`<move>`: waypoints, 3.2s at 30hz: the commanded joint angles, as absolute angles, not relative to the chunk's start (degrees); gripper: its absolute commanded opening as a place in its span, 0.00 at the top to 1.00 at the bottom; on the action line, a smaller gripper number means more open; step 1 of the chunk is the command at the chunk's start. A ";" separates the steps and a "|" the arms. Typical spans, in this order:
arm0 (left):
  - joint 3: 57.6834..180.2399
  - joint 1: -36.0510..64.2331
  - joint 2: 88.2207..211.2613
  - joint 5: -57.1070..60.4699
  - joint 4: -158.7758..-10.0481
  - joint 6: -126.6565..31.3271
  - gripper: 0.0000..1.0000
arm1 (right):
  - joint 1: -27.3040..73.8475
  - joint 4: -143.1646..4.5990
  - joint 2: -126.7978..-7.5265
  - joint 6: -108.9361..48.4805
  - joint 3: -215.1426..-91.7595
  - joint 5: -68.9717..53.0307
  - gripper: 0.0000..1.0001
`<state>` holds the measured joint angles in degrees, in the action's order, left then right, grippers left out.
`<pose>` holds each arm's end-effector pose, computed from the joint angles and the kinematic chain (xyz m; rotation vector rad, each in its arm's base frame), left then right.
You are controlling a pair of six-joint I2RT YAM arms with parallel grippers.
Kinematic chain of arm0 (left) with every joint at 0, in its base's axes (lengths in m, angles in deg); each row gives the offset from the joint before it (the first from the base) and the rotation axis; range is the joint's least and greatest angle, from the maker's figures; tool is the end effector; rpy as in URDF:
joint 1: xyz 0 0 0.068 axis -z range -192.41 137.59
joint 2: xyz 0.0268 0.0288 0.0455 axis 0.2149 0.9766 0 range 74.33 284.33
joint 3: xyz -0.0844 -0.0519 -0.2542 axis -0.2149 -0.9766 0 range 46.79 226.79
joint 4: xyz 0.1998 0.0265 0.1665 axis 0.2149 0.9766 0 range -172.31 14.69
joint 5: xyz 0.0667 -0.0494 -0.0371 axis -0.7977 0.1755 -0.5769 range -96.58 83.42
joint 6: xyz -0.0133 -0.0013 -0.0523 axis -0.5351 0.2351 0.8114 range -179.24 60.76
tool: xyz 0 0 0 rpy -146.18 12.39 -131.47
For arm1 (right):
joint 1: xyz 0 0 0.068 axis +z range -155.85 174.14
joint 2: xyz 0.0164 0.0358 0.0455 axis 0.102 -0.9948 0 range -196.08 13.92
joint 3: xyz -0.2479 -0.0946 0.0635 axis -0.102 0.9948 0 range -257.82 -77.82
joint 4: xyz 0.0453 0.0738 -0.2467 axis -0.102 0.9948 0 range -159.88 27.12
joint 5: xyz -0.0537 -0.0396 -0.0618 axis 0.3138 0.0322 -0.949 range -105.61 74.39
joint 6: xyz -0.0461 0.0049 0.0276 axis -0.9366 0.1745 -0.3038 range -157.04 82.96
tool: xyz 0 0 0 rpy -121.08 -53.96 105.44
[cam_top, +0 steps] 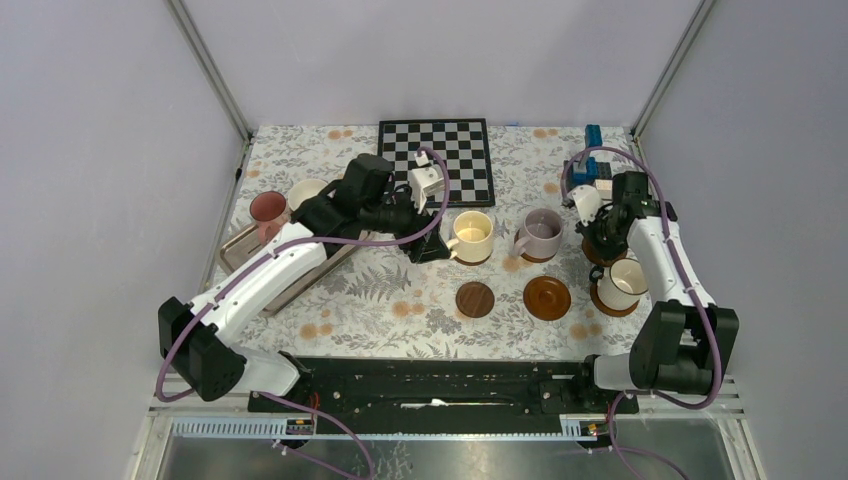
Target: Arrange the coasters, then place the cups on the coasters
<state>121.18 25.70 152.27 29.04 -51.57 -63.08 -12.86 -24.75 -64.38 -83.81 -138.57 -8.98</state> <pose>0.2216 -0.2003 0.3584 1.1284 1.9076 -1.0112 0.2669 -0.0287 0.2582 -0.9401 2.4894 -0.1553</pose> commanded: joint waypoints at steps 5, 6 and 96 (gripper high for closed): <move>120.51 25.21 149.68 30.73 -54.49 -61.67 0.31 | -10.90 -21.90 -65.70 -85.38 -138.89 -9.72 0.88; 120.38 25.21 149.68 30.88 -54.66 -61.37 0.31 | -10.80 -21.61 -66.00 -85.32 -139.10 -9.65 0.88; 108.16 -28.42 147.43 20.56 -41.41 -78.35 0.27 | 2.39 -29.65 -60.41 -57.71 -146.47 16.59 0.01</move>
